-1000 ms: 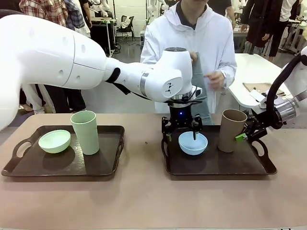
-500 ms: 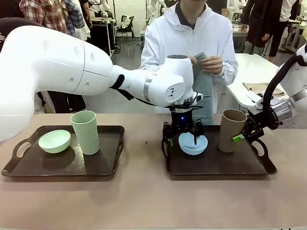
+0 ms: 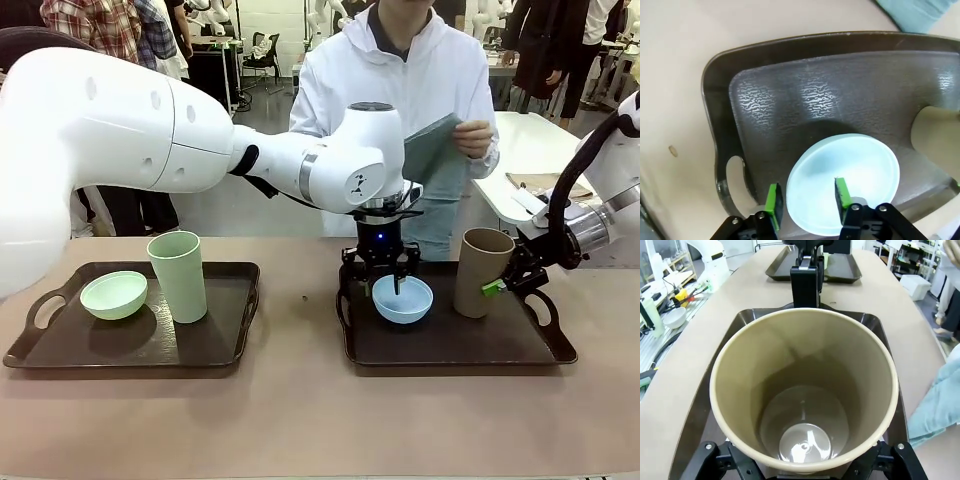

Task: Set up a tray with a mat and arrange the tableware.
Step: Pick up the Picnic Bowl and Reusable plastic cup from the Handle tray in front of the human's position and hold them in the air.

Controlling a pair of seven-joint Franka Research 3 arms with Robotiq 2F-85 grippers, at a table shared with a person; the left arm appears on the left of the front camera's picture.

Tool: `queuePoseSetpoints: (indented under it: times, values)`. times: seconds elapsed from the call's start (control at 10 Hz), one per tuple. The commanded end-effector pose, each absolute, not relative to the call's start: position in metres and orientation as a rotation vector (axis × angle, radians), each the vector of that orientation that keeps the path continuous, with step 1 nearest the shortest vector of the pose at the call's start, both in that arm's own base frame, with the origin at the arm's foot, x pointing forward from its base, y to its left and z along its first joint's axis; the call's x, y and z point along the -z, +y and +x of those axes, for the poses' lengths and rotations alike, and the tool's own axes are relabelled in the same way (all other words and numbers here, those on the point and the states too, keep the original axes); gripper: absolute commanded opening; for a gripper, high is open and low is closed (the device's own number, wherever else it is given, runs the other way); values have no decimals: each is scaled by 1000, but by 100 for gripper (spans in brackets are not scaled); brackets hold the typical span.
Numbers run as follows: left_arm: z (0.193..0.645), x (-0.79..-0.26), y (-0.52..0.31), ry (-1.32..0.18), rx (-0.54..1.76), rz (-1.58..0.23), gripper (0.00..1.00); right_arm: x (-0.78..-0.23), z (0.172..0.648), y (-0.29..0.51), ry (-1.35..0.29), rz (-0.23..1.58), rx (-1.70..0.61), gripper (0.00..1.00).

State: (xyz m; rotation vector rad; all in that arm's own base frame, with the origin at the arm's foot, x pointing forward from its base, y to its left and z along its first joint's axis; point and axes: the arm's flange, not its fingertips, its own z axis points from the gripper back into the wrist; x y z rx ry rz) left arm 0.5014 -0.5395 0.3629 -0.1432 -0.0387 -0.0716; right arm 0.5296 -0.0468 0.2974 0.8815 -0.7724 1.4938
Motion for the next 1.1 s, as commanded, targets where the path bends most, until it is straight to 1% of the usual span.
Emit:
queuePoseSetpoints:
  times: [0.0,0.1,0.2,0.3,0.4,0.5,0.6,0.7,0.8,0.9,1.0]
  values:
    - [497,-362,-541,-78,48,-93,15,-296,524,-48,-765,855,-1517,0]
    - [497,-362,-542,-78,52,-87,6,-296,525,-49,-765,852,-1510,0]
    - [497,-360,-543,-74,54,-84,0,-295,525,-51,-765,849,-1508,0]
    - [497,-359,-542,-70,57,-77,0,-295,526,-51,-766,850,-1504,28]
    - [497,-359,-542,-69,57,-73,0,-295,526,-52,-766,852,-1503,28]
    - [497,-359,-542,-66,60,-70,0,-295,526,-52,-765,855,-1502,0]
    - [498,-358,-542,-63,59,-68,0,-295,526,-53,-764,859,-1500,28]
    - [498,-358,-542,-58,58,-66,0,-295,526,-54,-759,862,-1495,0]
    - [497,-359,-542,-57,60,-66,0,-296,526,-55,-756,861,-1487,0]
    - [495,-362,-540,-85,92,-40,0,-300,524,-55,-723,862,-1455,41]
    - [492,-373,-535,-46,118,-31,0,-319,514,-59,-686,866,-1459,41]
